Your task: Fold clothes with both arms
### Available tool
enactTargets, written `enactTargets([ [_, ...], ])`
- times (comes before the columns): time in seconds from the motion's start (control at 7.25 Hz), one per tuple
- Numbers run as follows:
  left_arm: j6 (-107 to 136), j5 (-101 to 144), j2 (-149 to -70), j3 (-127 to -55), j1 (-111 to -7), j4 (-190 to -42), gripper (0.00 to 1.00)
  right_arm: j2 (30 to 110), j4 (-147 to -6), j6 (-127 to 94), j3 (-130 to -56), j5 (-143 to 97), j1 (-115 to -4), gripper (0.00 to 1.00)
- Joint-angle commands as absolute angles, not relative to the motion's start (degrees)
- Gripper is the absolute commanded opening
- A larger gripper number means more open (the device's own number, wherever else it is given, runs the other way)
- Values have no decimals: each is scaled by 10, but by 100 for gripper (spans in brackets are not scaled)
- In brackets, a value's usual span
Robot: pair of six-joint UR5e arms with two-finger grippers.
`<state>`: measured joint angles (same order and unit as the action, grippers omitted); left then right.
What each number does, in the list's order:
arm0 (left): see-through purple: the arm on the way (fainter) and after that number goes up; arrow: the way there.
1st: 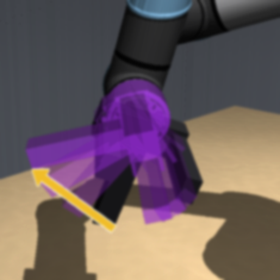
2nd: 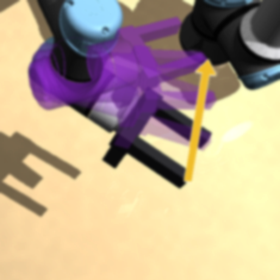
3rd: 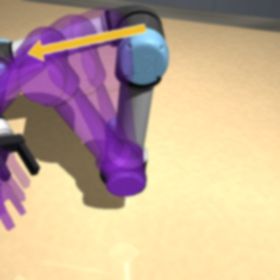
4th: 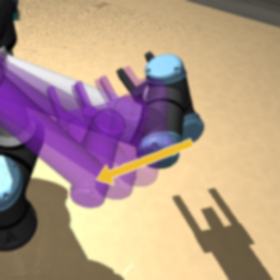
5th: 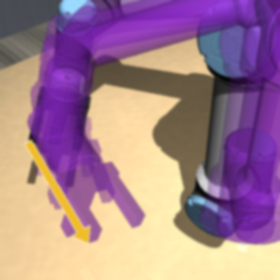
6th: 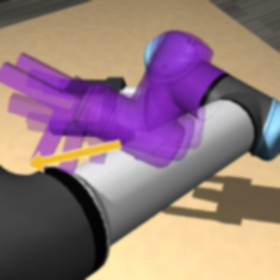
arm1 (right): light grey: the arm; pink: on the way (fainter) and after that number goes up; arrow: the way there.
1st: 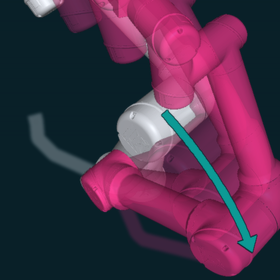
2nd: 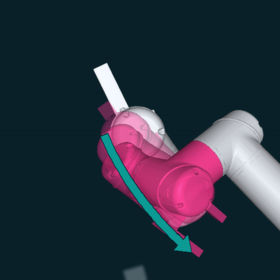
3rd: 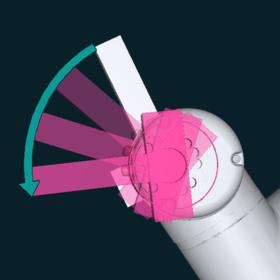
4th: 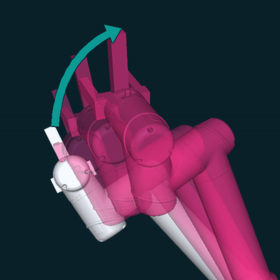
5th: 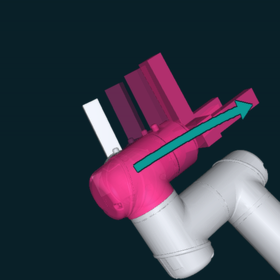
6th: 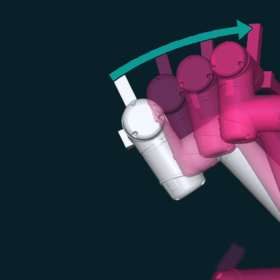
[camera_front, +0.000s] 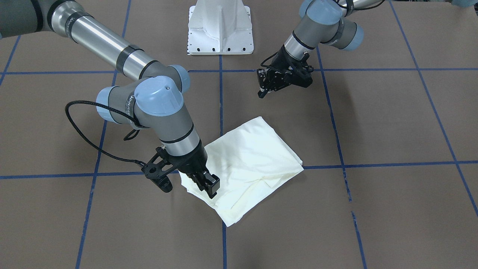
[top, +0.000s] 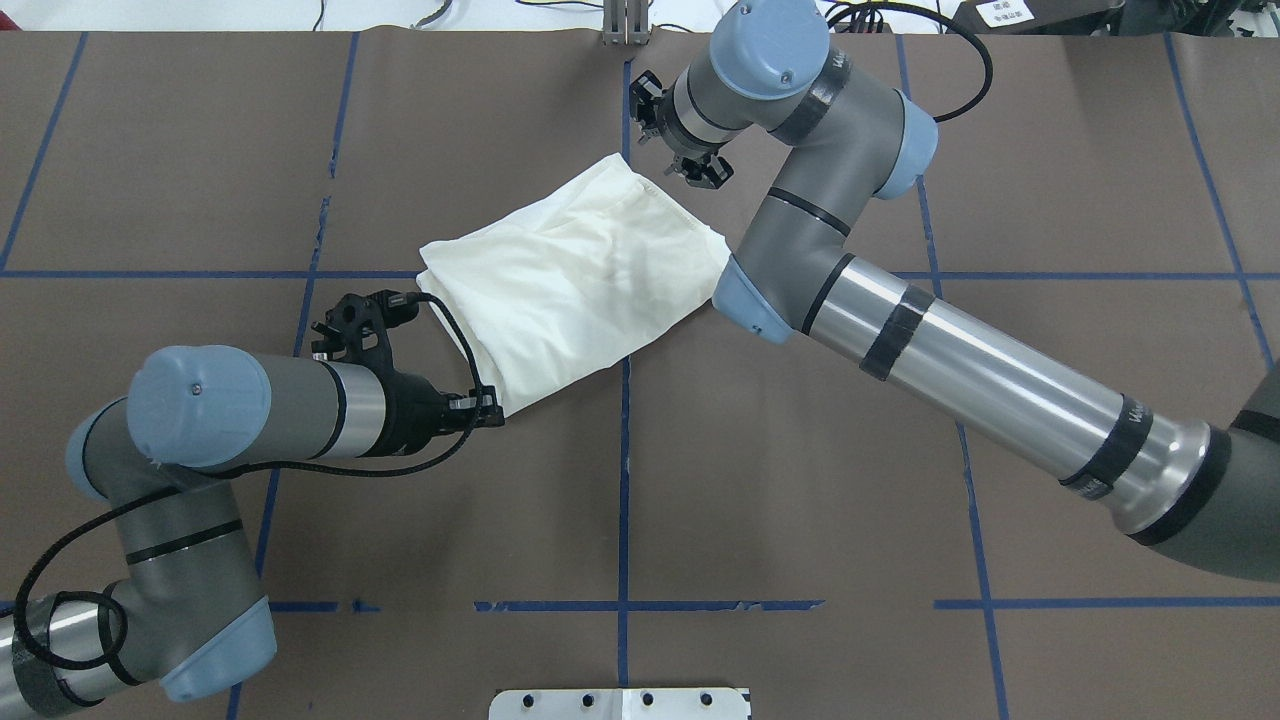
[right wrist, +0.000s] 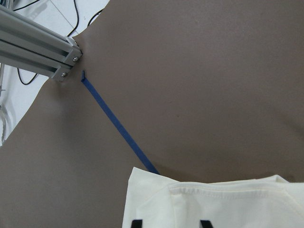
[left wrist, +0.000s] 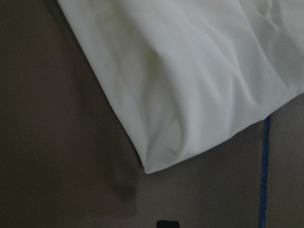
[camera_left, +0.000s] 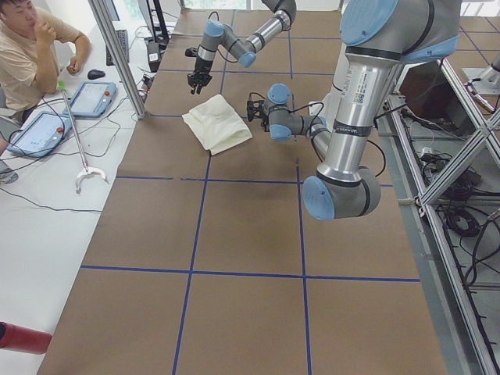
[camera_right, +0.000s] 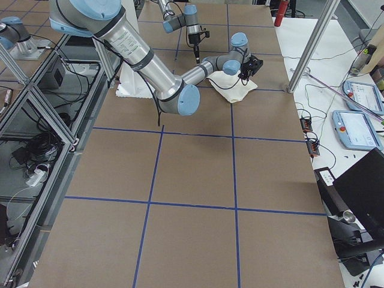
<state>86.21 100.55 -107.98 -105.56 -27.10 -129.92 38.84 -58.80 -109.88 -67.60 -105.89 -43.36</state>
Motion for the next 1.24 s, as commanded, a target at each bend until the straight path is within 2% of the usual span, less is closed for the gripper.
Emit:
enactTargets([
  [0.0,860,976,-1119,-1006,-285,-1299,0,474,-591,-1066,-767,-1113,-456,100],
  [0.41,858,958,-1146,-936,-286,-1299,0,560,-592,-1014,-841,-1163,-499,100],
  [1.1,856,956,-1126,-926,-286,-1298,0,557,-592,-1014,-841,-1163,-499,100],
])
